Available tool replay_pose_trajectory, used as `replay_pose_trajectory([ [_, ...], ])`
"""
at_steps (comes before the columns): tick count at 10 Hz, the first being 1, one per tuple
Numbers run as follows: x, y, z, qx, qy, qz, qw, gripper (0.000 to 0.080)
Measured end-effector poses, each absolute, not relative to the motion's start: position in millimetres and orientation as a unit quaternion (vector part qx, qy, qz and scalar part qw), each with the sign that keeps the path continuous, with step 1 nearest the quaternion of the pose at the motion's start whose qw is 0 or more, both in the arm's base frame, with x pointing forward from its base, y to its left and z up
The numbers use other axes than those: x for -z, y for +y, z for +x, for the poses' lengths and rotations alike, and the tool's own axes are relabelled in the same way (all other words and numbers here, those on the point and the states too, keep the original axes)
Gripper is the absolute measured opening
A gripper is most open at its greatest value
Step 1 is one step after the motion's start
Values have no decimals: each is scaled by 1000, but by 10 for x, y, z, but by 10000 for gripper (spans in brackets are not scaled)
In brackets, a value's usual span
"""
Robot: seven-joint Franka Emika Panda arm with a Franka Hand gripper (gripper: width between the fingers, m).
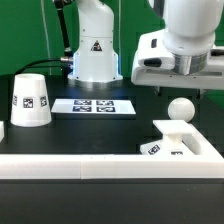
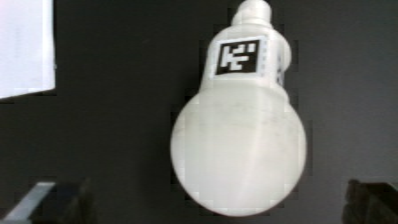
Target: Assemble lamp
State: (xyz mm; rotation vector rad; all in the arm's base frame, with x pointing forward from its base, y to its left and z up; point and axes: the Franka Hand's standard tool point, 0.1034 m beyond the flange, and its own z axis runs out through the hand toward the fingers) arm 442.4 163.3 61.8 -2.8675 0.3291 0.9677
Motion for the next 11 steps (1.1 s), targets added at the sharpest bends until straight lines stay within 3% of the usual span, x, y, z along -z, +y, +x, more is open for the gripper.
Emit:
replay_pose_trajectory([
  [7, -453, 1720, 4299, -308, 105, -945, 42, 699],
  [11, -273, 1691, 4207, -303, 109, -946, 38, 699],
])
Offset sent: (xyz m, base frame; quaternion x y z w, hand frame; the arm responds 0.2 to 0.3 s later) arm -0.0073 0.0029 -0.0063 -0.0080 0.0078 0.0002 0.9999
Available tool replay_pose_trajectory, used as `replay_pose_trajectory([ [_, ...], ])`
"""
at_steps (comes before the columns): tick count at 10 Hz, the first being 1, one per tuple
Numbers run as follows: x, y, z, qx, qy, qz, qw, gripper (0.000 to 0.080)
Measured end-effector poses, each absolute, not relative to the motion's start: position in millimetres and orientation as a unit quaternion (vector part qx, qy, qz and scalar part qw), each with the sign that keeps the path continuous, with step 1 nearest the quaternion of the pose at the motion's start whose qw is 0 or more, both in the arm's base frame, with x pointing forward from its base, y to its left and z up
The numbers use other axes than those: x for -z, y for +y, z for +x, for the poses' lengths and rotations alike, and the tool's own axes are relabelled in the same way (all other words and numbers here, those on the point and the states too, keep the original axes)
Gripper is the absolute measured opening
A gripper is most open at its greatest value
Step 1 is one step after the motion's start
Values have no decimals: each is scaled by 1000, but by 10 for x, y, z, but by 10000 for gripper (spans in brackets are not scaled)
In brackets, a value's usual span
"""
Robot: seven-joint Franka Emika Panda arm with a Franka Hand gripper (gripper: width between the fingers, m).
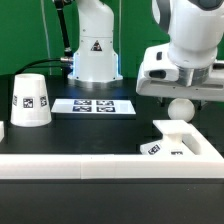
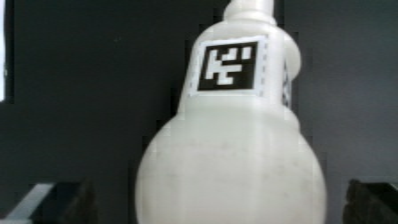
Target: Assemble lamp
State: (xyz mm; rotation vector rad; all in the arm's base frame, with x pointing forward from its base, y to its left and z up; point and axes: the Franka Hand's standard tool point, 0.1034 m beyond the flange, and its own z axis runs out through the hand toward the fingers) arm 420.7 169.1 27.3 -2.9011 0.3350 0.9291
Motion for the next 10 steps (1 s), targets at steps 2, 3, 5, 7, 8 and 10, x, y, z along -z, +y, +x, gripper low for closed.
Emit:
replay_pose_trajectory([
  [2, -154, 1719, 4174, -302, 111, -946, 36, 699],
  [3, -104, 1731, 4146, -305, 112, -945, 34, 699],
  [5, -84, 1720, 4129, -307, 113, -944, 33, 699],
  [7, -83, 1708, 4132, -308, 114, -944, 33, 576],
  [8, -83, 1707, 4132, -308, 114, -944, 33, 576],
  [10, -89, 1685, 4142, -307, 112, -945, 35, 576],
])
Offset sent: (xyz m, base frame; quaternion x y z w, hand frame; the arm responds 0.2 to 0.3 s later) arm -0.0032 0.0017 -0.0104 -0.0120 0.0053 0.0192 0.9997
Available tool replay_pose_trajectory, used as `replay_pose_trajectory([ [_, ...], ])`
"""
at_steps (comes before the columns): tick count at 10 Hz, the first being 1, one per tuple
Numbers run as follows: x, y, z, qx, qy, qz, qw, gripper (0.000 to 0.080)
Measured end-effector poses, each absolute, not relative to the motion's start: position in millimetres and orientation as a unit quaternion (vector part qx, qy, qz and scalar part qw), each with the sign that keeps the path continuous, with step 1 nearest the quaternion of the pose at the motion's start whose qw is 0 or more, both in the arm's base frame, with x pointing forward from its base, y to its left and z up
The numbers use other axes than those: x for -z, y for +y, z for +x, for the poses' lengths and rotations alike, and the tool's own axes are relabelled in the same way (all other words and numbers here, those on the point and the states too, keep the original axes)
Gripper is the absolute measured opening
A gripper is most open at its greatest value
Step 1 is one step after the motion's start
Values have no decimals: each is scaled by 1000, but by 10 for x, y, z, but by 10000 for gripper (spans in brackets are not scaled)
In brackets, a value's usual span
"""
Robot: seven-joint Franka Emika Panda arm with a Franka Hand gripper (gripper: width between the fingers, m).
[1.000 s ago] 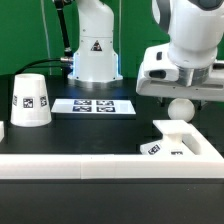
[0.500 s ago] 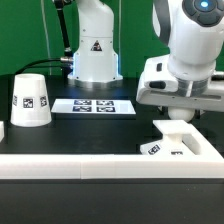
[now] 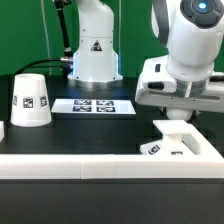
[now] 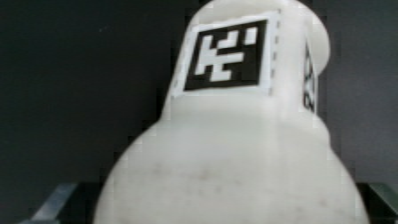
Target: Assemble lamp
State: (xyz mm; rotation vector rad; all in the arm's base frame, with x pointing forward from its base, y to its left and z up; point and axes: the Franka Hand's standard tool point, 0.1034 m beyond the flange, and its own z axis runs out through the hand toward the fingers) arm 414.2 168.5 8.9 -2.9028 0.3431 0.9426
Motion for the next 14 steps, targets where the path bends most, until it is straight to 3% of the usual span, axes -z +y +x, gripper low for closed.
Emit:
replay_pose_trajectory([
  [2, -195, 1565, 4211, -305, 97, -946, 45, 576],
  [5, -714, 1262, 4567, -318, 39, -944, 83, 577],
  [7, -896, 1127, 4806, -300, 33, -948, 97, 577],
  [9, -856, 1134, 4810, -288, 34, -952, 96, 578],
  [12, -758, 1006, 4937, -166, 17, -982, 94, 578],
  [14, -897, 883, 5047, -97, -5, -991, 89, 578],
])
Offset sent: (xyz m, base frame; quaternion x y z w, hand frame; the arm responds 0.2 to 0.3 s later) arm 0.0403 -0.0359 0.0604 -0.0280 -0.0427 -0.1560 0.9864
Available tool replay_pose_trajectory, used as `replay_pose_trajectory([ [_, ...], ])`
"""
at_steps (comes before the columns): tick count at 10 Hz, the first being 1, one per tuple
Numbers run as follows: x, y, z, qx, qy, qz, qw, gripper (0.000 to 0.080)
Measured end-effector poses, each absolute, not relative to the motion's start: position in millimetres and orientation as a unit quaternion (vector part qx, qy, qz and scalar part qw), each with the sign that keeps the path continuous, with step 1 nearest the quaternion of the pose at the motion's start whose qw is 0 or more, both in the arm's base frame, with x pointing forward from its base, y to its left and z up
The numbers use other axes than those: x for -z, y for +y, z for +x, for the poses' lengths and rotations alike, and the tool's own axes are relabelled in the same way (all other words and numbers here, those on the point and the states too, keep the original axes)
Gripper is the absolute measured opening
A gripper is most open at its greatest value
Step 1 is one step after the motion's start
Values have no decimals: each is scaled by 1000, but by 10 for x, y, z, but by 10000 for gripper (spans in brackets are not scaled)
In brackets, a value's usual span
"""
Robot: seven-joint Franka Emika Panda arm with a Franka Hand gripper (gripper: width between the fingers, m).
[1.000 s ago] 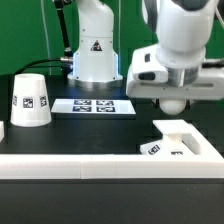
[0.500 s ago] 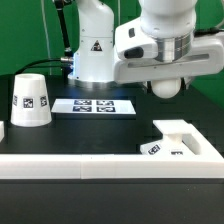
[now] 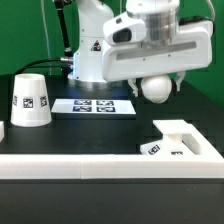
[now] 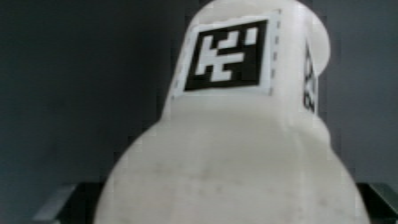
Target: Assemble lamp
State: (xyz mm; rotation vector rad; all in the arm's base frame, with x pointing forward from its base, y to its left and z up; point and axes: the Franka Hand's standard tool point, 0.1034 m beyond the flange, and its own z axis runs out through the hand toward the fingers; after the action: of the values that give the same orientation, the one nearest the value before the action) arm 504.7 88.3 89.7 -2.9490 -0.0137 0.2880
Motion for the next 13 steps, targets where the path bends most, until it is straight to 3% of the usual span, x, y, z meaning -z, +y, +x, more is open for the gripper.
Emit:
replay_pose_trajectory([
  [2, -1009, 788, 5203, -15, -6, -997, 78, 579],
  [6, -986, 664, 5289, 133, -15, -990, 42, 579],
  [7, -1067, 603, 5325, 199, -36, -979, 22, 579],
  [10, -1316, 669, 5474, 303, -92, -948, -12, 579],
  [11, -1303, 664, 5469, 306, -97, -947, -14, 579],
  [13, -1104, 614, 5366, 266, -95, -959, -9, 579],
])
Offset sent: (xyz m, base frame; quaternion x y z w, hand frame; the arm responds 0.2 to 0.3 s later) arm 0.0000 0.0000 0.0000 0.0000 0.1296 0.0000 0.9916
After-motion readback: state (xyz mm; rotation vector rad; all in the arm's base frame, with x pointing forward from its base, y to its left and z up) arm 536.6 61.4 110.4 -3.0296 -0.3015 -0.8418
